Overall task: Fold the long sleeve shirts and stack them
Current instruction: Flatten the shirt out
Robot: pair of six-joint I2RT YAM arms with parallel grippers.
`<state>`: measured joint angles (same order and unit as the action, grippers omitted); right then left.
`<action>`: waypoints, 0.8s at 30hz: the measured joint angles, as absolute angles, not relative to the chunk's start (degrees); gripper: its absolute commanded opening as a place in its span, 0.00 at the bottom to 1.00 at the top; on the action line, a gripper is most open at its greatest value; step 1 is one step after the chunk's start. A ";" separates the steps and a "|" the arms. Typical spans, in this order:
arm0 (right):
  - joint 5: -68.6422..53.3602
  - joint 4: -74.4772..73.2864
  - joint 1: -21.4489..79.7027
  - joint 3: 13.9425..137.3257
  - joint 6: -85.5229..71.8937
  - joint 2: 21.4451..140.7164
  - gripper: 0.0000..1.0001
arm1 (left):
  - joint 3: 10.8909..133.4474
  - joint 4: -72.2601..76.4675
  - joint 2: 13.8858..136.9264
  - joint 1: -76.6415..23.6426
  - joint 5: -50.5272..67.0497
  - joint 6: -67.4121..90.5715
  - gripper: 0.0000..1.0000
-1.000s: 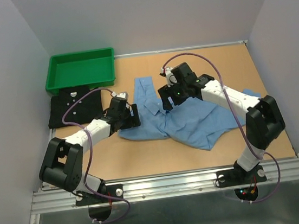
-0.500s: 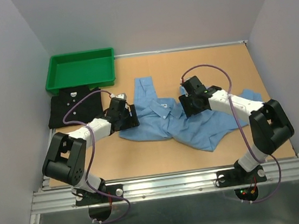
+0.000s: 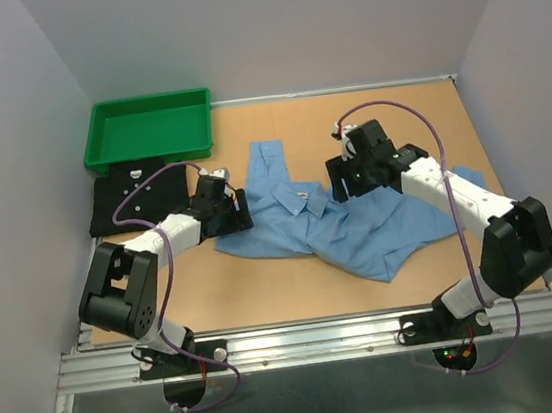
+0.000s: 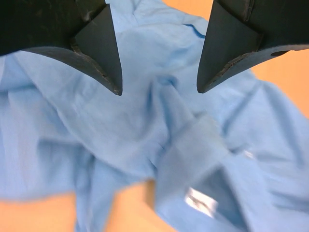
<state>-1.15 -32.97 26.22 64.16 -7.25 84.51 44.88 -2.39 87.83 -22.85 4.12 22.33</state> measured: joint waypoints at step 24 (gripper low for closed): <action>-18.11 -25.71 26.22 78.11 -4.47 109.16 0.21 | 43.88 -2.37 83.05 -22.76 8.43 21.47 0.83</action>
<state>-18.11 -25.71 26.22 78.11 -4.47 109.16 43.88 -2.37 83.05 -22.76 8.43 21.47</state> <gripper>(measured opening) 0.382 0.833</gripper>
